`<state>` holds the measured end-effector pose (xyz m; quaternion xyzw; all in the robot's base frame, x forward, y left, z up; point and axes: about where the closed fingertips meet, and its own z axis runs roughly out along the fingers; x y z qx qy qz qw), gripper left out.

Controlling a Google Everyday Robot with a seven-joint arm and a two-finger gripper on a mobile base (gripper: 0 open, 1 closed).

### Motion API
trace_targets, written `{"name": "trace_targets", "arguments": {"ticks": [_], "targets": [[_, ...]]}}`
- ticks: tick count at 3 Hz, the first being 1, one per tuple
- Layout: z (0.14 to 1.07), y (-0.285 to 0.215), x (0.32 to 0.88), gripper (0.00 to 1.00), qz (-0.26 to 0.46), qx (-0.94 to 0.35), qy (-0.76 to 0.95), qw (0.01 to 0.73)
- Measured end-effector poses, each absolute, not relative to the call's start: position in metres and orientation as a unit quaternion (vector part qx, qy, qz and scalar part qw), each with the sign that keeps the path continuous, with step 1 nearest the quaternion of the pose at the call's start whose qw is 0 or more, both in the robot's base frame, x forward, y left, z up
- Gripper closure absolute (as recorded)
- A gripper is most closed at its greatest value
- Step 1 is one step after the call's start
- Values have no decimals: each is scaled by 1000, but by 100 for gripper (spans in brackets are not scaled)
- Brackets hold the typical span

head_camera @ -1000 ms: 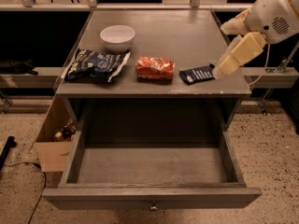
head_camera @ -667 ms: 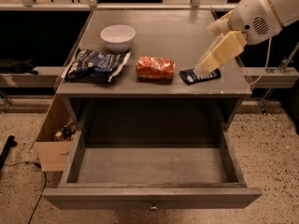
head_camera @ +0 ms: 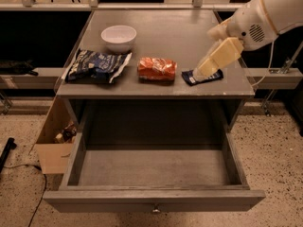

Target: Place coke can into top drawer

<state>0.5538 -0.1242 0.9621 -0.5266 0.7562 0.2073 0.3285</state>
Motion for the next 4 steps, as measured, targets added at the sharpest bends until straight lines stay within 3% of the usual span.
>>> {"name": "trace_targets", "arguments": {"ticks": [4], "targets": [[900,-22,632,0,202,-566,733,317]]}}
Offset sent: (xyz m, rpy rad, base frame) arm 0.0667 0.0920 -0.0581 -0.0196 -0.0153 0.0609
